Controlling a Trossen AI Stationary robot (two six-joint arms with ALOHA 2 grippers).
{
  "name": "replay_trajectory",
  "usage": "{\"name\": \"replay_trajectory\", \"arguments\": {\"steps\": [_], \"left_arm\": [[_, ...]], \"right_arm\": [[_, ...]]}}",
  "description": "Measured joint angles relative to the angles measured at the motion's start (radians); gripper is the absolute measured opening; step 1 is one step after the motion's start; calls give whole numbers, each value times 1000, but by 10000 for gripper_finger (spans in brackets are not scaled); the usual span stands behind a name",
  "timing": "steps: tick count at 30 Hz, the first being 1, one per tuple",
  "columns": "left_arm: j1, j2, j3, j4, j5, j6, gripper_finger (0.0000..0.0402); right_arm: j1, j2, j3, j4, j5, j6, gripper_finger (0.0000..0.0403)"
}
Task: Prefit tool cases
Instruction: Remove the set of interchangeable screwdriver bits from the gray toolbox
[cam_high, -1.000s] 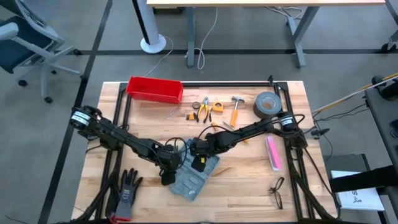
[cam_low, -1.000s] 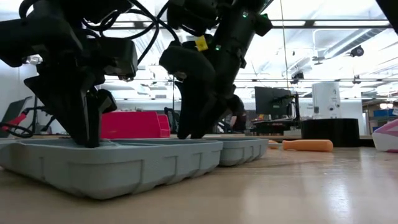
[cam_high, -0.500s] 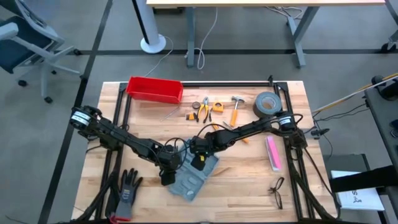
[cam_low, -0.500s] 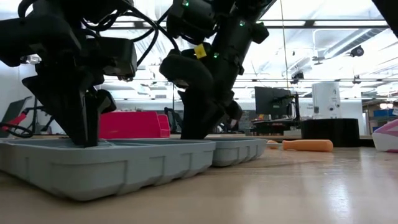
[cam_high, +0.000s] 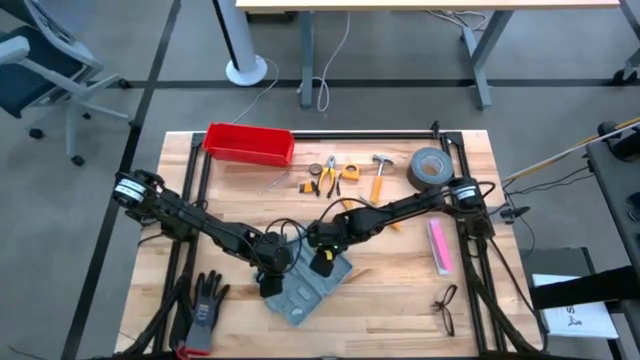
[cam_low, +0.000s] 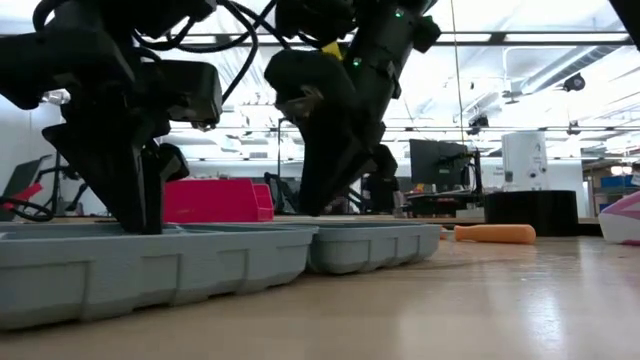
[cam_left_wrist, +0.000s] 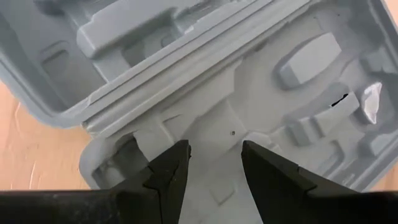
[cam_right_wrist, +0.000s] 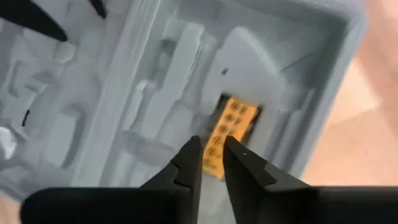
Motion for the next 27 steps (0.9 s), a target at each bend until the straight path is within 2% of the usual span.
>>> {"name": "replay_trajectory", "arguments": {"steps": [5,13,18,27], "left_arm": [[0,0,0,0,0,-14,158],[0,0,0,0,1,-17,158],[0,0,0,0,3,-19,158],[-2,0,0,-1,9,-21,158]], "right_arm": [[12,0,0,-7,-52,96,105],[9,8,0,-9,-9,134,176],[5,39,0,-4,-11,137,194],[0,65,0,61,-14,116,195]]}}
